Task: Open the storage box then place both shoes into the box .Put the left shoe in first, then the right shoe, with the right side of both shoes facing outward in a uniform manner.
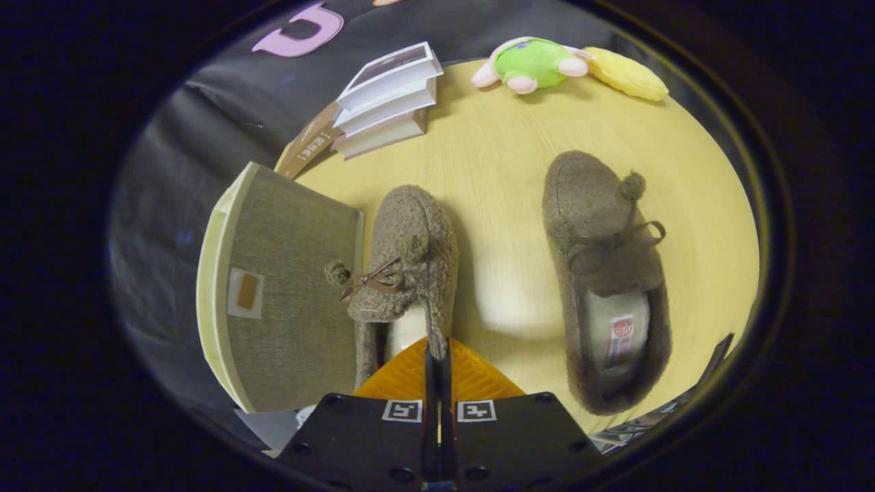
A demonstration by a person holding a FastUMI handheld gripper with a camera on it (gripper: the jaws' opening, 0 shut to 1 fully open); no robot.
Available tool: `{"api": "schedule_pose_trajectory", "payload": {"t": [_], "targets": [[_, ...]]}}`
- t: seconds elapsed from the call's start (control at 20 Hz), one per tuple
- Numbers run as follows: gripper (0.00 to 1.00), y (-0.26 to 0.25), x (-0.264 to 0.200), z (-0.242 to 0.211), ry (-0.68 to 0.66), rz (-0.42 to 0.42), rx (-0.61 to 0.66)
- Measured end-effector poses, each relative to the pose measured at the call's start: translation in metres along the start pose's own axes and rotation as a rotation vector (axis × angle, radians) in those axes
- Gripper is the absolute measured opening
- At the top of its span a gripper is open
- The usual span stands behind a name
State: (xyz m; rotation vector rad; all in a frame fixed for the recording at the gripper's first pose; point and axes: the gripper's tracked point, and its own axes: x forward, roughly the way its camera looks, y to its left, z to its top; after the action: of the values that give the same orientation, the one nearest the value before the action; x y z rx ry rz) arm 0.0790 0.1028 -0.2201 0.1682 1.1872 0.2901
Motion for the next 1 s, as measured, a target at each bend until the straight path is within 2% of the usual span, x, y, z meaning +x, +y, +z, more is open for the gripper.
{"api": "schedule_pose_trajectory", "payload": {"t": [0.15, 0.35, 0.65, 0.85, 1.0], "targets": [[0.05, 0.011, -0.023, 0.003, -0.022, 0.069, 0.069], [0.05, 0.046, -0.076, 0.016, -0.059, 0.206, 0.168], [0.05, 0.114, -0.138, 0.032, -0.093, 0.313, 0.126], [0.05, 0.18, -0.134, 0.024, -0.035, 0.416, 0.087], [0.05, 0.21, -0.093, 0.014, 0.009, 0.373, 0.057]]}}
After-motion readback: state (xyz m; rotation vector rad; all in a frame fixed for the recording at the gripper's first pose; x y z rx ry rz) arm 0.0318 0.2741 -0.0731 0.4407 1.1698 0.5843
